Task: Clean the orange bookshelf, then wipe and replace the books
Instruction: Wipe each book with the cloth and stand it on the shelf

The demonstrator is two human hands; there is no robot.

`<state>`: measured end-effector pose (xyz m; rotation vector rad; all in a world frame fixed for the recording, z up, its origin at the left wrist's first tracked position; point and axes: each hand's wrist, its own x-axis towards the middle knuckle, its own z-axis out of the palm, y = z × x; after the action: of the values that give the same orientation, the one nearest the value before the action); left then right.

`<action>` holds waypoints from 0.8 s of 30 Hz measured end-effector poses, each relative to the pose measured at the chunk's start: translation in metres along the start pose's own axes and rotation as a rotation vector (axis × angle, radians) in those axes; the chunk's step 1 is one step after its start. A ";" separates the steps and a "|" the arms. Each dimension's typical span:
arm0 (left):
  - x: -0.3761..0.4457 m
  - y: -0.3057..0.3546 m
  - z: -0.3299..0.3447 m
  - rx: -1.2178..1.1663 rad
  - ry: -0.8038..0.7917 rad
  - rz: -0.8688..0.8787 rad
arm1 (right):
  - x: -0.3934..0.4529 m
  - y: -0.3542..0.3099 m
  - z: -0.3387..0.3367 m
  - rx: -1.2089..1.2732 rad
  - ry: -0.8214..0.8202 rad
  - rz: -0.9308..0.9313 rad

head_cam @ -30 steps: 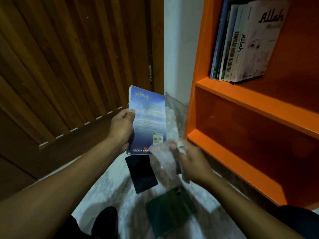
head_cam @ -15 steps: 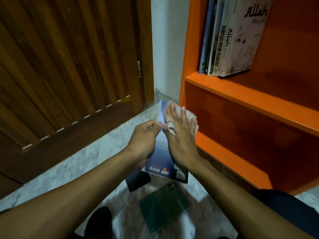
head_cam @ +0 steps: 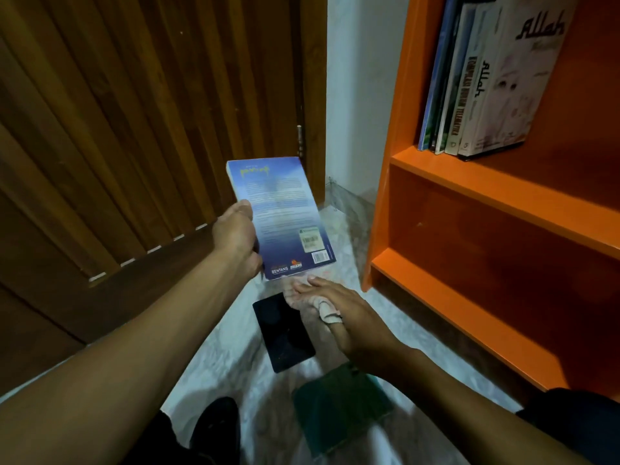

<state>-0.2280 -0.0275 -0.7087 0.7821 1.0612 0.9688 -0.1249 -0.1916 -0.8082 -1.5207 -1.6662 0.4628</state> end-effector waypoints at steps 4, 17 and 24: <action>-0.006 0.004 -0.005 0.030 -0.052 -0.032 | 0.003 0.012 -0.005 0.264 0.293 0.470; -0.021 -0.065 0.000 0.808 -0.284 0.344 | 0.011 -0.002 -0.036 1.069 0.411 0.641; -0.044 -0.084 0.016 0.829 -0.582 0.342 | 0.013 -0.018 -0.024 0.472 0.409 0.491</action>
<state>-0.1986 -0.1017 -0.7629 1.8463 0.7977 0.4797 -0.1175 -0.1893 -0.7761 -1.5221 -0.7925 0.6910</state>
